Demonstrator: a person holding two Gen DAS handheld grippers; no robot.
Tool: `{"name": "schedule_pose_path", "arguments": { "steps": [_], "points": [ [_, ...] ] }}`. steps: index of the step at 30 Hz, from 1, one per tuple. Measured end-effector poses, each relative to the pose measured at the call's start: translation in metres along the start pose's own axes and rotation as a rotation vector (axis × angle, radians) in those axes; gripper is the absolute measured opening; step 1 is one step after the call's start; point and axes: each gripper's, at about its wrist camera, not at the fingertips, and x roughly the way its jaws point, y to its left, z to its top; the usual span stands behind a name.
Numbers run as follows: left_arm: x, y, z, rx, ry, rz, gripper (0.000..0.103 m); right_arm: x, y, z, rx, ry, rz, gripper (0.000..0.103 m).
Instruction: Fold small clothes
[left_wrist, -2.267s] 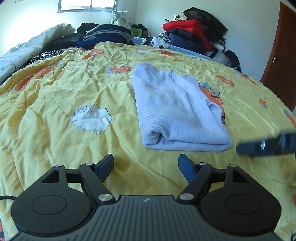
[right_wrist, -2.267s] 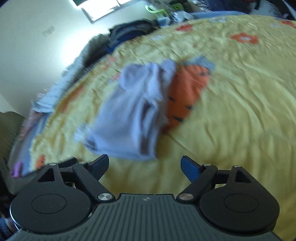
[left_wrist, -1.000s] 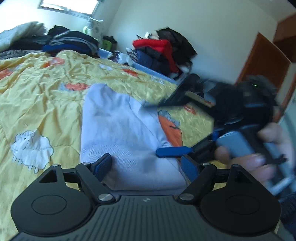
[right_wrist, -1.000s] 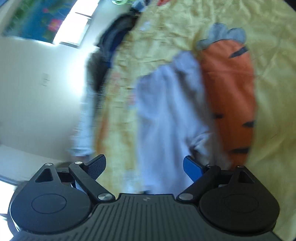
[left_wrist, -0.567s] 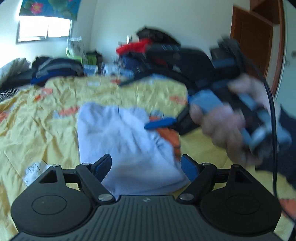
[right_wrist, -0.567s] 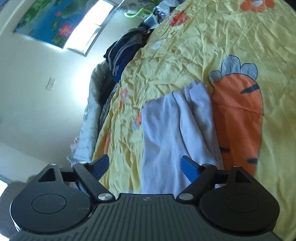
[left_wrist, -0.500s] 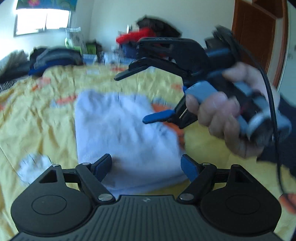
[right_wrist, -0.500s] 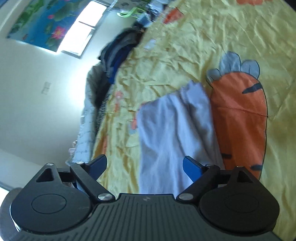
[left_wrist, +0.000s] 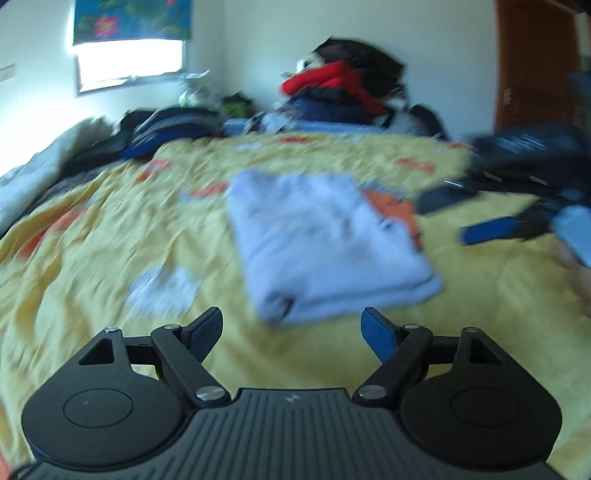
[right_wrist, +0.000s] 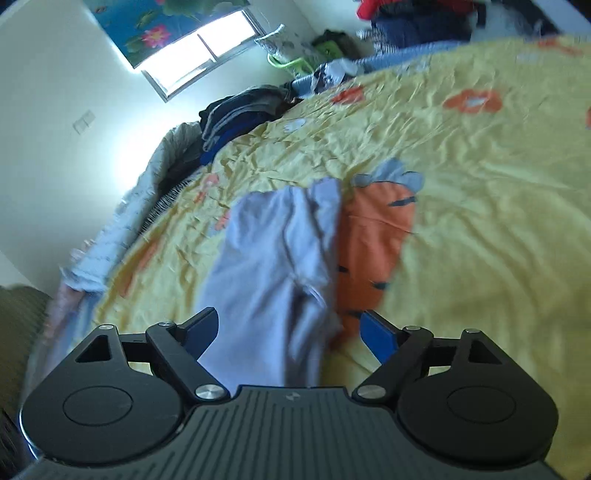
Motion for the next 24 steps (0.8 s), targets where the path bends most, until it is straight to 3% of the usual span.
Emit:
{"name": "schedule_pose_path", "arguments": {
  "steps": [2,4,8,10,11,12,13,14,17,18,20,24],
  "points": [
    [0.004,0.007,-0.001,-0.037,0.018,0.036,0.082,-0.001,-0.002,-0.016,-0.042,0.026,-0.027,0.087],
    [0.011,0.022,0.007,-0.131,0.037,0.015,0.082,0.010,-0.008,-0.022,-0.016,0.107,0.004,0.086],
    [0.030,0.064,0.022,-0.496,0.108,-0.214,0.082,0.029,-0.018,-0.011,0.163,0.188,0.121,0.085],
    [0.040,0.072,0.024,-0.584,0.143,-0.277,0.082,0.039,-0.020,-0.009,0.251,0.250,0.189,0.080],
    [0.045,0.072,0.026,-0.603,0.155,-0.285,0.074,0.043,-0.019,-0.008,0.263,0.259,0.192,0.073],
    [0.049,0.072,0.026,-0.620,0.172,-0.289,0.062,0.044,-0.018,-0.007,0.262,0.257,0.182,0.058],
    [0.055,0.072,0.027,-0.636,0.193,-0.278,0.046,0.047,-0.017,-0.007,0.261,0.267,0.167,0.050],
    [0.057,0.072,0.027,-0.651,0.198,-0.274,0.046,0.046,-0.017,-0.009,0.272,0.277,0.154,0.042],
    [0.058,0.074,0.029,-0.646,0.215,-0.275,0.039,0.046,-0.025,-0.012,0.329,0.288,0.172,0.038],
    [0.057,0.073,0.029,-0.637,0.218,-0.273,0.037,0.046,-0.027,-0.011,0.340,0.291,0.172,0.029],
    [0.053,0.072,0.033,-0.609,0.219,-0.264,0.030,0.046,-0.027,-0.012,0.335,0.288,0.172,0.025],
    [0.040,0.065,0.043,-0.506,0.210,-0.236,0.030,0.032,-0.019,-0.012,0.270,0.259,0.196,0.023]
  ]
}}
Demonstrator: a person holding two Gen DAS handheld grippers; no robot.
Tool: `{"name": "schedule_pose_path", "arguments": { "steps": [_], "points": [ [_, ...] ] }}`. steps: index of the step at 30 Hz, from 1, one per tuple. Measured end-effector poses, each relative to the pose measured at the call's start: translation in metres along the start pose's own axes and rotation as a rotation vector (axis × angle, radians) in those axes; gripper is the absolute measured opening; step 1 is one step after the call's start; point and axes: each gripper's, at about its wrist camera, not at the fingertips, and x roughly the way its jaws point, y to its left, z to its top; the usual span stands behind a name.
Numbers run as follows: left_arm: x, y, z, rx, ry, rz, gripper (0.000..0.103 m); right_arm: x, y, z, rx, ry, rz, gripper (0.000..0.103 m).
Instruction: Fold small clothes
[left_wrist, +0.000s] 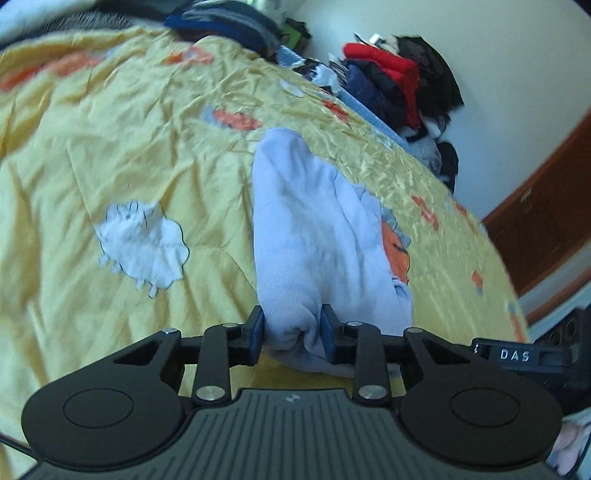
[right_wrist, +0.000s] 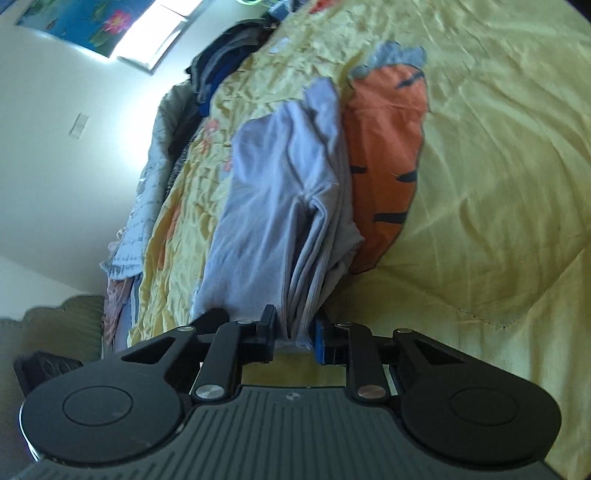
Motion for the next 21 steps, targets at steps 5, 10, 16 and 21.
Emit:
{"name": "schedule_pose_path", "arguments": {
  "steps": [5,10,16,21],
  "points": [
    [0.011,-0.002,-0.009,0.071,-0.015,0.054,0.040,0.011,-0.016,0.000,0.039,0.028,0.004,0.031],
    [-0.028,-0.029,-0.028,0.264,-0.224,0.233,0.079,-0.018,-0.010,-0.002,0.003,-0.062,-0.026,0.060],
    [-0.021,-0.046,-0.075,0.439,-0.235,0.293,0.080,-0.050,0.012,-0.052,-0.255,-0.219,-0.249,0.063],
    [-0.003,-0.034,-0.104,0.403,-0.274,0.340,0.095,-0.030,0.013,-0.101,-0.459,-0.302,-0.398,0.083]
  ]
}}
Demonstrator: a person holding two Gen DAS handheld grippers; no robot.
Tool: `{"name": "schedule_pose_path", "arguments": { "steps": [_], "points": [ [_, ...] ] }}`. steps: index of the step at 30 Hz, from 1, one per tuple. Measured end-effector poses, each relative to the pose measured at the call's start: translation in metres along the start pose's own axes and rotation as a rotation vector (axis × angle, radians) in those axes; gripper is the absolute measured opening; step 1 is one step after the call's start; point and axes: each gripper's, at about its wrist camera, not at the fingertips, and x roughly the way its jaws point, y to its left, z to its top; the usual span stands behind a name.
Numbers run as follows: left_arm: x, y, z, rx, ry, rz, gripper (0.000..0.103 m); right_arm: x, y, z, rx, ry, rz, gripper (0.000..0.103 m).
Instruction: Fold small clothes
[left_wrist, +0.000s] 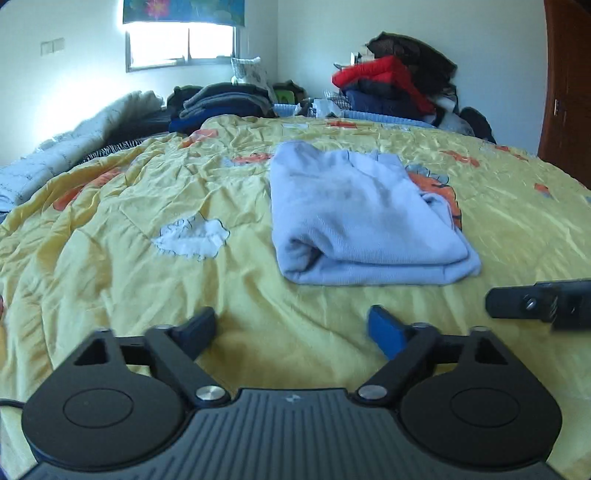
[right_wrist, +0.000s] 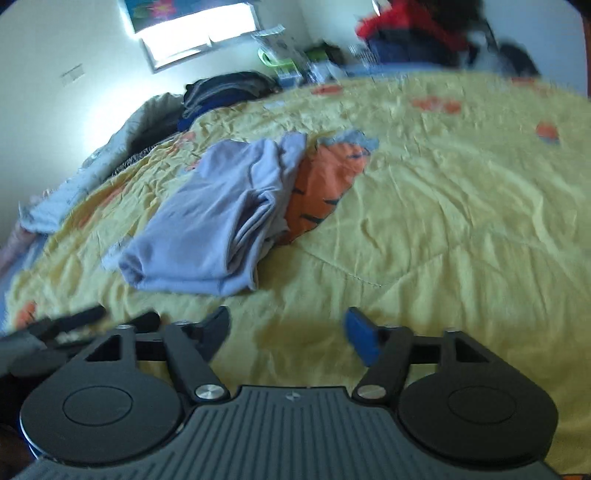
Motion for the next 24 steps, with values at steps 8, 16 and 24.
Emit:
{"name": "schedule_pose_path", "arguments": {
  "steps": [8,16,24],
  "points": [
    [0.004,0.001,-0.001,-0.008,-0.011,0.006,0.103,0.016,0.020,-0.008,-0.116,-0.065,-0.097,0.097],
    [0.003,0.003,-0.002,-0.032,-0.014,0.041,0.103,0.021,0.026,-0.012,-0.137,-0.057,-0.164,0.100],
    [0.003,0.003,-0.002,-0.032,-0.015,0.043,0.103,0.021,0.026,-0.014,-0.148,-0.067,-0.167,0.100]
  ]
}}
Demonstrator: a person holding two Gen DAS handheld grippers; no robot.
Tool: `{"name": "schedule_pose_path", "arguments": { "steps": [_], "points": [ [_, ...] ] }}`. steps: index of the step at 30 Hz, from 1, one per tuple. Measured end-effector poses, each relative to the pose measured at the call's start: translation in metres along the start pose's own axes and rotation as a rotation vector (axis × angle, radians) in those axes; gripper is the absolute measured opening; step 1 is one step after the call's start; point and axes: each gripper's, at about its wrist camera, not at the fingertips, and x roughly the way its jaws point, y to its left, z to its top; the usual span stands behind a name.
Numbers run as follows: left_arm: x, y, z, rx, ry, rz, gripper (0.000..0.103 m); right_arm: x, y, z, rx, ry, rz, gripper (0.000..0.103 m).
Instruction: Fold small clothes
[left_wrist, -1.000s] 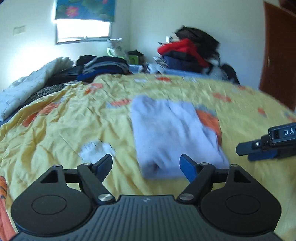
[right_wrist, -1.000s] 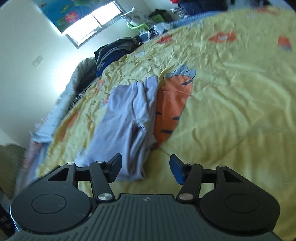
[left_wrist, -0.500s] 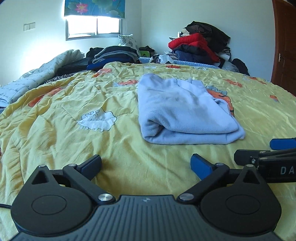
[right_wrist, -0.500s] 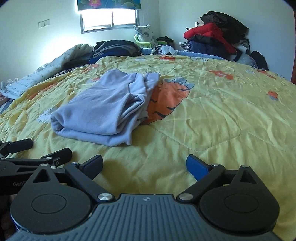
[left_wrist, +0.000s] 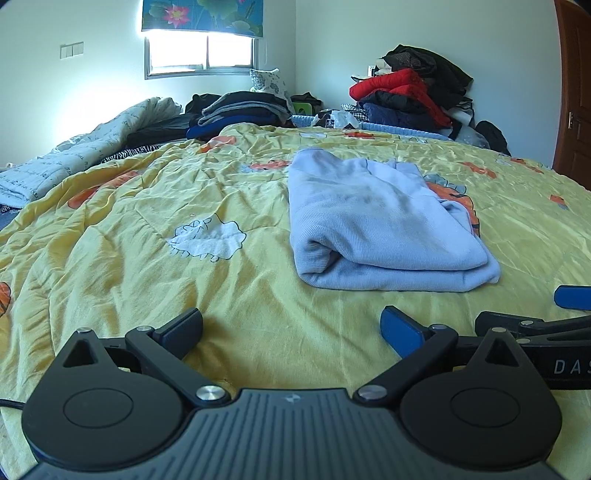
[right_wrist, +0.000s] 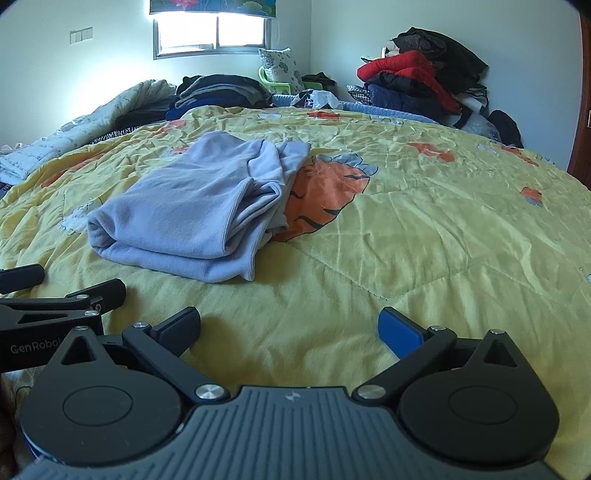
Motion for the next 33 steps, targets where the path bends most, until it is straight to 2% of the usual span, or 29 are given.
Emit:
{"name": "schedule_pose_path", "arguments": {
  "steps": [12,15,18,24,29,33],
  "points": [
    [0.000,-0.001,0.000,0.003,0.004,-0.003,0.103,-0.001,0.001,0.002,0.014,0.022,-0.007,0.101],
    [0.000,-0.001,0.002,0.003,0.011,-0.004,0.103,-0.004,-0.002,0.010,0.088,0.054,0.017,0.103],
    [0.001,-0.001,0.003,0.001,0.016,-0.001,0.103,-0.004,-0.015,0.015,0.179,0.036,0.014,0.101],
    [0.001,-0.001,0.003,0.002,0.014,-0.002,0.103,0.008,-0.004,0.010,0.047,0.041,-0.073,0.103],
    [0.001,-0.001,0.002,0.001,0.015,-0.002,0.103,0.008,-0.009,0.010,0.048,0.033,-0.039,0.103],
    [0.000,-0.001,0.002,0.001,0.015,-0.002,0.103,0.005,-0.018,0.009,0.097,0.003,-0.001,0.102]
  ]
}}
